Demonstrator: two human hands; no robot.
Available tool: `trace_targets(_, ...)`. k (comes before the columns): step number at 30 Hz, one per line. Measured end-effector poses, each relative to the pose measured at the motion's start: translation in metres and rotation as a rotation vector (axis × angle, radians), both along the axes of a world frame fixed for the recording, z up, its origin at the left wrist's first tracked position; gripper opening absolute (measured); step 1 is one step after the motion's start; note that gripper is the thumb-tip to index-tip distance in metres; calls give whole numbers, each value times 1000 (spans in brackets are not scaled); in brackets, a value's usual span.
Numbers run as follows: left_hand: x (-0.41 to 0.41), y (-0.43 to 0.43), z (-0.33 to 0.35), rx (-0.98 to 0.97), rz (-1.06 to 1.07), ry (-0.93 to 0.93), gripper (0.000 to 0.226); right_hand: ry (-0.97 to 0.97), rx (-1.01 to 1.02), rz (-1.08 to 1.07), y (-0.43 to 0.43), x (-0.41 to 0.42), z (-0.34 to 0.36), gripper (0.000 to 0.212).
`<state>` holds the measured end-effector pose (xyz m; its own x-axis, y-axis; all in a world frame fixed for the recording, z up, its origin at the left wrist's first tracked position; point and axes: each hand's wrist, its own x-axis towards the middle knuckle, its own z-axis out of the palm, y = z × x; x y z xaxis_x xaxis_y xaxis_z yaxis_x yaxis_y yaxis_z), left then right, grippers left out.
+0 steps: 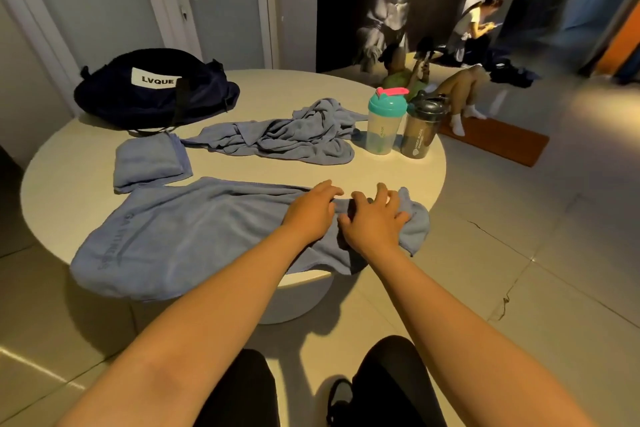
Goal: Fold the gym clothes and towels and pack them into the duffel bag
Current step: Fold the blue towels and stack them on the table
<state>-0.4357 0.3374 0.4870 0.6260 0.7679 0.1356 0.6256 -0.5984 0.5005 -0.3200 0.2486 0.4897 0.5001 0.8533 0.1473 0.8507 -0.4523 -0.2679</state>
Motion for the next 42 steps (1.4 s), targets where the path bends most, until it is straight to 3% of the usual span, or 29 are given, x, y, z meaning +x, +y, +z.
trace_targets(3, 10, 8, 5, 3, 14, 99, 29, -5, -31, -4, -4, 17, -7, 42)
trace_targets(7, 17, 14, 23, -13, -22, 108, 15, 151, 308, 211, 6, 26, -10, 19)
trace_targets(10, 19, 23, 22, 88, 88, -83, 20, 245, 495, 260, 15, 28, -7, 24)
trace_targets(13, 17, 32, 18, 170, 278, -303, 23, 111, 383, 106, 18, 31, -8, 45)
trace_targets(17, 21, 35, 1, -4, 358, 98, 58, 51, -28, -116, 12, 38, -13, 52)
trace_targets(22, 24, 18, -8, 200, 106, 158, 45, 86, 126, -13, 7, 38, -12, 28)
trace_targets(24, 26, 12, -6, 146, 33, 293, 47, 153, 135, 37, 6, 41, -12, 30)
trace_targets(28, 28, 6, 7, -88, -134, 485, 61, 238, 50, -135, -2, 57, -6, 48)
trace_targets(30, 31, 0, 19, -124, -221, 460, 64, 230, 75, -157, -8, 60, -1, 46)
trace_targets(32, 35, -5, 27, -204, -290, 244, 53, 176, 142, -119, -11, 60, 2, 37)
trace_targets(34, 39, -10, 27, -242, -218, -17, 37, 175, 213, -39, -15, 59, 4, 31)
trace_targets(35, 41, -10, 24, -148, -118, -30, 35, 206, 244, 5, -16, 57, 4, 29)
trace_targets(37, 41, -10, 17, 43, 78, 229, 44, 327, 284, 31, -17, 52, 6, 29)
trace_targets(39, 43, -10, 13, -54, 111, 428, 60, 431, 247, 5, -13, 50, 8, 31)
trace_targets(42, 46, -7, 11, -206, 77, 381, 69, 458, 292, 1, -8, 45, 12, 30)
